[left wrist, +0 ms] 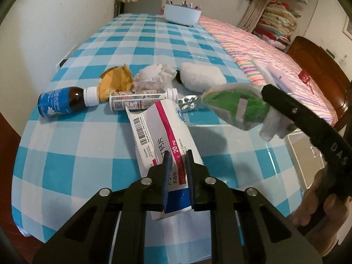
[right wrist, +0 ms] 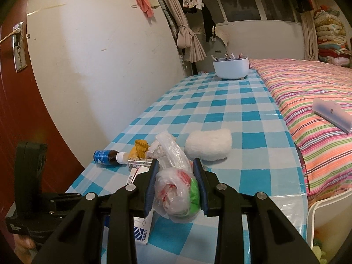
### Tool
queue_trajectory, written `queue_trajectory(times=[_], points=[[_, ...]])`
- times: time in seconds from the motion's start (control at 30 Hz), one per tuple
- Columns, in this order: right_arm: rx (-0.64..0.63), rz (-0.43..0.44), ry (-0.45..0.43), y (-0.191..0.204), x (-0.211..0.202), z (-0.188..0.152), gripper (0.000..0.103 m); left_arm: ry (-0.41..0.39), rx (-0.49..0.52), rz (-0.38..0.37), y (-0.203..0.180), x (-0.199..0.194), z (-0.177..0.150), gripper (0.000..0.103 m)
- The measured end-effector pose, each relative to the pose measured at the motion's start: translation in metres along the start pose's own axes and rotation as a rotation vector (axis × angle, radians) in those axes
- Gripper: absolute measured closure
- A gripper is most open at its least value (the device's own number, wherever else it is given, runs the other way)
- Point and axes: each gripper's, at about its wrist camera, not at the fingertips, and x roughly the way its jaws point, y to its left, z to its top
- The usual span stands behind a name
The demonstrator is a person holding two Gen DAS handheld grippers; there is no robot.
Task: Collect trash
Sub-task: 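Grasp the white medicine box with the left gripper while the right gripper holds the bag, then carry both items over the white bin and open the right gripper to drop the bag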
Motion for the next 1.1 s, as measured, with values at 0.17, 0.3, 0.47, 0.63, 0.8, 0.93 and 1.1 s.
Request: queue_trajectory(times=[0.17, 0.3, 0.47, 0.63, 0.8, 0.93, 1.1], points=[[-0.005, -0.002, 0.003, 0.001, 0.000, -0.001, 0.072, 0.003, -0.003, -0.003, 0.002, -0.002, 0.001, 0.089], [0.001, -0.002, 0.005, 0.000, 0.000, -0.001, 0.072, 0.028, 0.054, 0.059, -0.005, -0.001, 0.002, 0.044], [0.002, 0.001, 0.005, 0.000, 0.001, -0.001, 0.071, -0.025, 0.008, 0.070, -0.001, -0.009, 0.005, 0.006], [0.009, 0.003, 0.004, -0.002, 0.000, -0.001, 0.071, 0.071, -0.048, 0.044, 0.003, 0.012, 0.009, 0.006], [0.022, -0.001, 0.000, -0.008, -0.003, -0.001, 0.071, 0.158, -0.101, 0.025, 0.003, 0.034, 0.012, 0.007], [0.033, -0.001, -0.006, -0.013, -0.007, -0.001, 0.071, 0.181, -0.103, 0.020, 0.000, 0.041, 0.016, 0.011], [0.039, -0.005, -0.019, -0.017, -0.013, 0.001, 0.071, 0.168, -0.118, 0.024, 0.005, 0.040, 0.018, 0.033]])
